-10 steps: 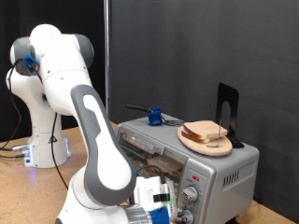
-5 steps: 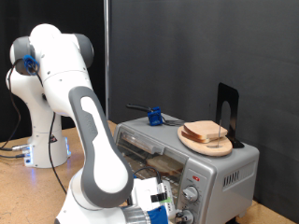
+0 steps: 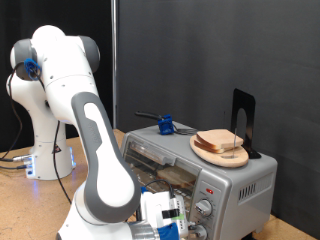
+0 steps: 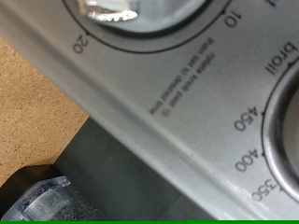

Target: Make a piece of toast with the oven

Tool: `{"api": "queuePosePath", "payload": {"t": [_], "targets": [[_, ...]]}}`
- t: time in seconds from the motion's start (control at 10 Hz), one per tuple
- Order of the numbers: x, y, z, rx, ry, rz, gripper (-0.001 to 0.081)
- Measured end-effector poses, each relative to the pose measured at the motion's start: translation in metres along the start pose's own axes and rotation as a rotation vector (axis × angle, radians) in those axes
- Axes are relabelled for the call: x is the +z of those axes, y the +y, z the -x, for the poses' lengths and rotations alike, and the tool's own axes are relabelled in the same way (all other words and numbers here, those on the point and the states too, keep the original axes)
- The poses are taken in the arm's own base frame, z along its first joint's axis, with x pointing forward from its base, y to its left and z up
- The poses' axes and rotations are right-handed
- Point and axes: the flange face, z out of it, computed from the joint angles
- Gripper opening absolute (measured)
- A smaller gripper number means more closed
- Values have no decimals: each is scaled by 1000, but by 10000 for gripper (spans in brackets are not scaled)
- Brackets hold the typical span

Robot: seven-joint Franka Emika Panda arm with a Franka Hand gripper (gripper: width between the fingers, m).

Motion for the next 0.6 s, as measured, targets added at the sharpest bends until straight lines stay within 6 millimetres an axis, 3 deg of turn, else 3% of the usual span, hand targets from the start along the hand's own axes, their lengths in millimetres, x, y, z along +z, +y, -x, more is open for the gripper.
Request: {"api": "queuePosePath", "payload": {"t": [0.1,0.2,0.3,0.4,0.6], "targets": [[-2,0,0,7,2,-2,434],[-5,-1,0,18,-1,-12,434],[-10,-1,3,36,-13,-33,647],[-17,-3,8,68,-37,-65,756],[-41,-12,21,133,-65,-95,793]]}}
